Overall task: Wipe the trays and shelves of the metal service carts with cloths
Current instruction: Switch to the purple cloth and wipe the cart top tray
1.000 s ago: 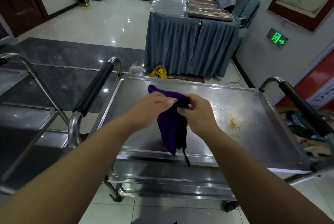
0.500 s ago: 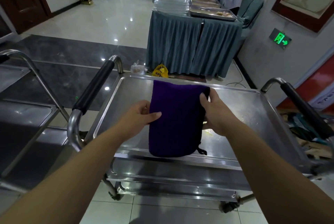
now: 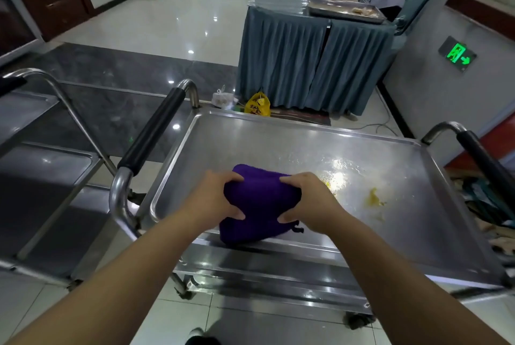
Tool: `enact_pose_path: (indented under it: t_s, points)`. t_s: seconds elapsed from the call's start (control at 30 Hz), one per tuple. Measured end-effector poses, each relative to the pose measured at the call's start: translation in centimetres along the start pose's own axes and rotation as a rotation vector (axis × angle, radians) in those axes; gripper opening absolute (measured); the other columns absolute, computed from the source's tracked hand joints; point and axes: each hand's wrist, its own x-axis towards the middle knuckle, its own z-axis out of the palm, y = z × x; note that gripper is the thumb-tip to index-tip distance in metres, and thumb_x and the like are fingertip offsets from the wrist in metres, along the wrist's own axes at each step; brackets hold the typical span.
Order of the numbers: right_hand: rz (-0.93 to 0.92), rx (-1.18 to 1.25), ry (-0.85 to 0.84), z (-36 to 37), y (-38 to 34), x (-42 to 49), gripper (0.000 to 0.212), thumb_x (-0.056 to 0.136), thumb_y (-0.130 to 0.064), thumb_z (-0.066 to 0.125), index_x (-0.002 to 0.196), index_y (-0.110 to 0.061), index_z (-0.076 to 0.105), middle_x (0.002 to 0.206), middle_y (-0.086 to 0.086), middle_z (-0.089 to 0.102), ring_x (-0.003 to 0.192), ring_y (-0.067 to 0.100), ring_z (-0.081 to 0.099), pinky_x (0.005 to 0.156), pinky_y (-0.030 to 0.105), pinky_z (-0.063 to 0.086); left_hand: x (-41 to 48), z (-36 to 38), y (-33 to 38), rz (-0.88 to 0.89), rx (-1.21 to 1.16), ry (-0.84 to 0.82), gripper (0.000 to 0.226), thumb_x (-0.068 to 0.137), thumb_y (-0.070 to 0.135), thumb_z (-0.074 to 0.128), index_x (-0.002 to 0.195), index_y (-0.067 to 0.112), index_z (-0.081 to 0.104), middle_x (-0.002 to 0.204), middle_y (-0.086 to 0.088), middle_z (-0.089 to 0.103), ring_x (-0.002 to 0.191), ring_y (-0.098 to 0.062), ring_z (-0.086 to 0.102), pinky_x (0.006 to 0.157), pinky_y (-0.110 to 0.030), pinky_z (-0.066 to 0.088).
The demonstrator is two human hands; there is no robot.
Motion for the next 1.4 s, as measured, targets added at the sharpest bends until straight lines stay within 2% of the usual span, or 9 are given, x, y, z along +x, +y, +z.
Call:
enact_pose_path:
  t_s: [0.07,0.17,0.33,0.63,0.83,0.93,1.07,1.27,1.4]
  points:
    - [-0.059,-0.08,0.051,0.2,-0.5,0.8,0.053,0.066,-0.01,0.082,0.116,-0.022,0.066,0.106,-0.007,0.053,0.093,0.016,0.055,0.068,0.017,0.045,0.6,-0.5,-0.4,0.03,0.049,0.088,0.047,0.059,0.02,0.086,0.096,0.034,0.062,0.106,0.005,0.033,0.094,-0.013,0.041,0.082,-0.024,0.038]
    - [-0.113,-0.248,0.049,0.3,-0.9,2.5,0.029,0.078,-0.03,0.071,0.106,-0.032,0.064,0.118,-0.013,0.05,0.109,0.019,0.044,0.092,0.033,0.04,1.8,-1.8,-1.0,0.151,0.215,0.12,0.026,0.066,0.03,0.081,0.084,0.033,0.063,0.106,0.011,0.034,0.104,-0.009,0.032,0.091,-0.023,0.03]
    - [-0.099,-0.173,-0.152,0.6,-2.6,6.4,0.025,0.075,-0.029,0.068,0.095,-0.036,0.055,0.098,-0.011,0.061,0.095,0.014,0.054,0.091,0.041,0.048,4.7,-5.0,-1.3,0.185,0.089,-0.04,0.022,0.074,0.029,0.074,0.076,0.04,0.055,0.07,0.016,0.06,0.071,0.007,0.056,0.053,-0.009,0.039]
    - [0.033,0.126,-0.187,2.2,-6.3,17.4,0.02,0.078,-0.027,0.071,0.092,-0.035,0.059,0.089,-0.009,0.065,0.077,0.009,0.063,0.06,0.017,0.049,13.9,-12.0,-4.1,0.162,0.093,0.217,0.04,0.079,0.039,0.07,0.114,0.024,0.059,0.103,0.009,0.058,0.089,-0.006,0.057,0.076,-0.021,0.045]
    - [0.099,-0.056,0.245,1.8,-7.7,26.3,0.033,0.081,-0.026,0.067,0.112,-0.018,0.06,0.084,-0.004,0.059,0.069,0.006,0.054,0.055,0.02,0.039,20.8,-16.1,-7.5,-0.004,0.366,0.375,0.055,0.082,0.038,0.066,0.129,0.018,0.046,0.122,-0.014,0.045,0.11,-0.036,0.04,0.095,-0.041,0.034]
    - [-0.063,-0.316,0.408,2.6,-8.6,30.0,0.047,0.084,-0.031,0.064,0.127,-0.019,0.05,0.108,0.003,0.057,0.086,0.016,0.055,0.07,0.029,0.047,23.3,-16.1,-8.7,-0.073,0.326,0.314,0.058,0.083,0.041,0.063,0.133,0.021,0.04,0.125,-0.015,0.04,0.11,-0.037,0.042,0.093,-0.044,0.038]
    - [-0.1,-0.519,-0.019,5.2,-8.6,34.2,0.062,0.086,-0.047,0.058,0.14,-0.026,0.035,0.131,0.004,0.049,0.113,0.024,0.051,0.089,0.038,0.047,24.6,-15.7,-10.1,-0.087,0.286,0.321,0.057,0.085,0.041,0.06,0.134,0.023,0.038,0.122,-0.009,0.037,0.109,-0.032,0.043,0.091,-0.043,0.043]
    - [-0.026,-0.627,-0.098,9.3,-7.5,39.4,0.071,0.093,-0.058,0.037,0.149,-0.035,-0.001,0.158,0.009,-0.006,0.14,0.041,0.005,0.111,0.055,0.016,24.5,-15.3,-11.3,-0.092,0.265,0.333,0.061,0.087,0.047,0.054,0.141,0.031,0.032,0.118,-0.006,0.039,0.104,-0.027,0.045,0.089,-0.041,0.045]
    - [0.046,-0.542,-0.083,12.1,-7.0,40.9,0.064,0.098,-0.048,0.026,0.148,-0.032,-0.011,0.157,0.009,-0.015,0.139,0.043,0.002,0.11,0.058,0.007,23.5,-14.7,-11.8,-0.139,0.28,0.336,0.061,0.088,0.053,0.046,0.143,0.042,0.021,0.108,-0.006,0.044,0.094,-0.024,0.048,0.078,-0.037,0.046]
